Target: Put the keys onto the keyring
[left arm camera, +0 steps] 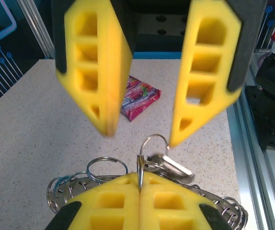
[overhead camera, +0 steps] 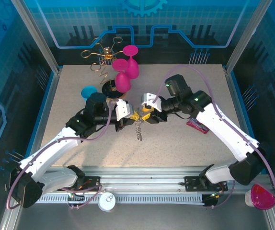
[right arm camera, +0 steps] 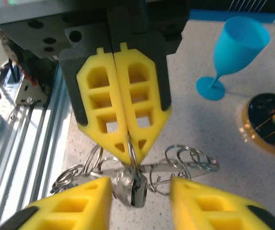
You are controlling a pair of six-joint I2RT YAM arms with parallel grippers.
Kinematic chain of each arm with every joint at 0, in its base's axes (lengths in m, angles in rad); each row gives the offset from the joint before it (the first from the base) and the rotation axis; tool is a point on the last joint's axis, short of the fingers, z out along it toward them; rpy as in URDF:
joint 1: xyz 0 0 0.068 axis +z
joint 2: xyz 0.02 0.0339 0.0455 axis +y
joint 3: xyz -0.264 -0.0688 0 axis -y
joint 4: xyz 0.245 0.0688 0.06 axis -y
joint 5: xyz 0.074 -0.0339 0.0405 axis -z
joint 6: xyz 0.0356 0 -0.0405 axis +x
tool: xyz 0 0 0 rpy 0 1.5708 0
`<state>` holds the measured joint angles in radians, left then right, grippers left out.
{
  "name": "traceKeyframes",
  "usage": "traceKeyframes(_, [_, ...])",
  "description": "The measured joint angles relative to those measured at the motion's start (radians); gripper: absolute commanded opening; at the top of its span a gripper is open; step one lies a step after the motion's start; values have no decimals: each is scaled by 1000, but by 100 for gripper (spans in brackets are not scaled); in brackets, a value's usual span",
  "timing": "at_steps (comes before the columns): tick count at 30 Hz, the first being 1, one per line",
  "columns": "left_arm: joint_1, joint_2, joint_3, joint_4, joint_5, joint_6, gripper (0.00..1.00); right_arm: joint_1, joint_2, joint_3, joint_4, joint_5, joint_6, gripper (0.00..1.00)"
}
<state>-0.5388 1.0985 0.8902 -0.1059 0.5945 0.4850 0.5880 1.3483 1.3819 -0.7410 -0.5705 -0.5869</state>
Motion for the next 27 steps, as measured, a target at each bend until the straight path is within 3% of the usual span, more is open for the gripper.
traceKeyframes(6, [0, -29, -53, 90, 0, -16, 0, -39, -80, -111, 146, -74, 150, 41])
traceKeyframes(14, [0, -32, -53, 126, -32, -15, 0, -38, -79, -127, 248, -119, 296, 32])
traceKeyframes(19, [-2, -32, -54, 141, -136, -15, 0, -13, -81, -138, 312, 8, 513, 21])
traceKeyframes(27, [-23, -20, -53, 137, -230, -16, 0, 59, -4, 37, 159, 203, 754, 33])
